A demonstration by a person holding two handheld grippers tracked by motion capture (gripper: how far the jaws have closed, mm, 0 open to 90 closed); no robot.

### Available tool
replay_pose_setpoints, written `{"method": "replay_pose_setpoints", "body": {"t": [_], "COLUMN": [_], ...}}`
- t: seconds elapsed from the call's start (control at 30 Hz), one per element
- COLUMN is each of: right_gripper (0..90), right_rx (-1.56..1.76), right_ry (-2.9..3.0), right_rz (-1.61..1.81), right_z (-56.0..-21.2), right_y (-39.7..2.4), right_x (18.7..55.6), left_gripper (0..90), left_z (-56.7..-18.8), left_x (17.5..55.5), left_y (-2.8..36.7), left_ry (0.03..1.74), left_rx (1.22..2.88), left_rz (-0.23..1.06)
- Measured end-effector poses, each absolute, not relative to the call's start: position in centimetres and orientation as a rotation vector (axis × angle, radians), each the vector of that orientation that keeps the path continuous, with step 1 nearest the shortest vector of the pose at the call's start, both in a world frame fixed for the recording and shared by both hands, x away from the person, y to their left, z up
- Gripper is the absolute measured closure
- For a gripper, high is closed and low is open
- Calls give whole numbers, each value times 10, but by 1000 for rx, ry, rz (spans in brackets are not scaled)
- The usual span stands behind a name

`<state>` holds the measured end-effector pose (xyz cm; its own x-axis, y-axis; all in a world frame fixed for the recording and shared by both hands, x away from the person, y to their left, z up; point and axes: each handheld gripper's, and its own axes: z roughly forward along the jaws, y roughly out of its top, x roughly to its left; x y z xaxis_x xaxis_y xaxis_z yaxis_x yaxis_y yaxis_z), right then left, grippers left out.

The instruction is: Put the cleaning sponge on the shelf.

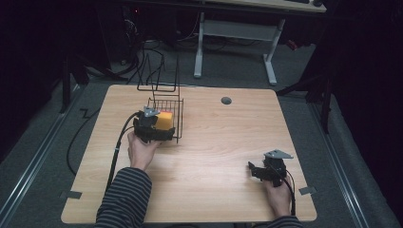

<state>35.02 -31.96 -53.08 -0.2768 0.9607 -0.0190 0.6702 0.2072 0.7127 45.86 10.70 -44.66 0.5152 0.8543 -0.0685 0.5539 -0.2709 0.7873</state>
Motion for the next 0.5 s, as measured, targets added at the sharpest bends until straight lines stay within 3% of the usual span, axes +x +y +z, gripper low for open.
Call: {"method": "replay_pose_setpoints", "body": {"t": [0.5], "right_gripper": [218], "right_rx": [1511], "right_ry": [2024], "right_rz": [831], "right_z": [-531], "right_y": [-320], "right_x": [350], "left_gripper": [25], "left_z": [-438], "left_x": [434], "left_y": [121], "left_ry": [1115], "left_rx": [1938], "left_rz": [499]}}
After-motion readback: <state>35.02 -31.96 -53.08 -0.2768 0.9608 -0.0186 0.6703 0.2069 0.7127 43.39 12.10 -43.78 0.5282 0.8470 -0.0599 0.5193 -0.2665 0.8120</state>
